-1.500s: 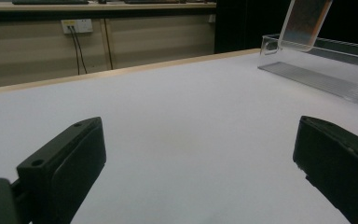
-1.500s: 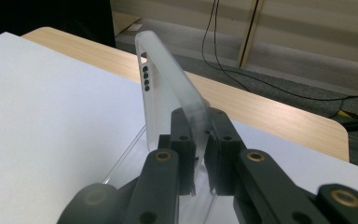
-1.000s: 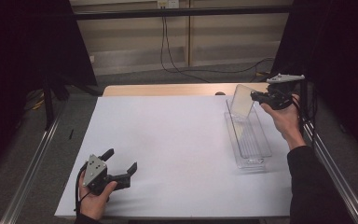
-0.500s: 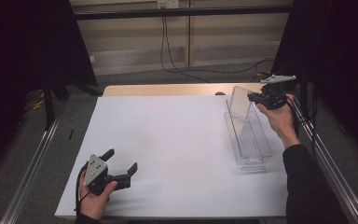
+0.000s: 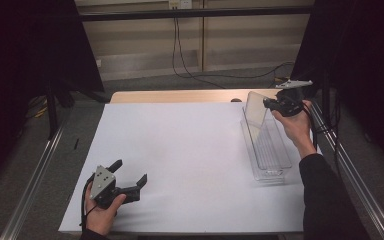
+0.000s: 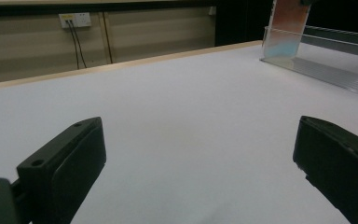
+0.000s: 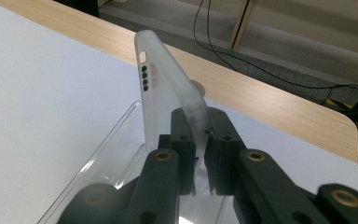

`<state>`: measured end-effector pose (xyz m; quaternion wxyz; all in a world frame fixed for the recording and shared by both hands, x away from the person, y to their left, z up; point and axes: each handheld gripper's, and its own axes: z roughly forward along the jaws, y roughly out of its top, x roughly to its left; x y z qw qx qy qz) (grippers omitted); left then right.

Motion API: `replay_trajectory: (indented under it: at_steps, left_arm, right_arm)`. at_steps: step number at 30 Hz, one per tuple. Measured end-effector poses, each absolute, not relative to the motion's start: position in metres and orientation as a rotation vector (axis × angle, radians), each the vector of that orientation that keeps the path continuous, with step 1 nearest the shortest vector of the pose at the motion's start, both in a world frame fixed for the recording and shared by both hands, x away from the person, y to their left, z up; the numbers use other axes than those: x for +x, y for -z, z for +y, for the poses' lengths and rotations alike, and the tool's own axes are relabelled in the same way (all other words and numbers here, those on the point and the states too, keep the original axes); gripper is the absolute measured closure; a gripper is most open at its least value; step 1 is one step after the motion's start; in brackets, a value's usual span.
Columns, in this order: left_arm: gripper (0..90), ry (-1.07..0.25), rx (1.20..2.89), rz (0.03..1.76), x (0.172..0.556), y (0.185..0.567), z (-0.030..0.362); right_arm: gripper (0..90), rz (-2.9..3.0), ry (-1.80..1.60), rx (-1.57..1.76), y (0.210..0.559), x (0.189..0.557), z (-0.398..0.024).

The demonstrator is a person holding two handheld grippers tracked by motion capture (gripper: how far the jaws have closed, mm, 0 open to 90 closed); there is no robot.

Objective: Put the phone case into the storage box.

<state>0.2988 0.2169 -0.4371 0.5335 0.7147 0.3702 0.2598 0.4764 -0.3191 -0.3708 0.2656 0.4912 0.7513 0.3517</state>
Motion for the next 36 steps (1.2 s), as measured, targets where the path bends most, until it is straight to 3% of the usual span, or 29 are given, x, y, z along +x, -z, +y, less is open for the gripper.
replay_trajectory:
  at_steps: [36]
  left_arm:
    - [2.5, -0.605, 1.7, 0.893, 0.299, 0.437, 0.216]
  right_arm:
    - [78.2, 2.076, -0.76, 1.318, 0.365, 0.493, -0.313]
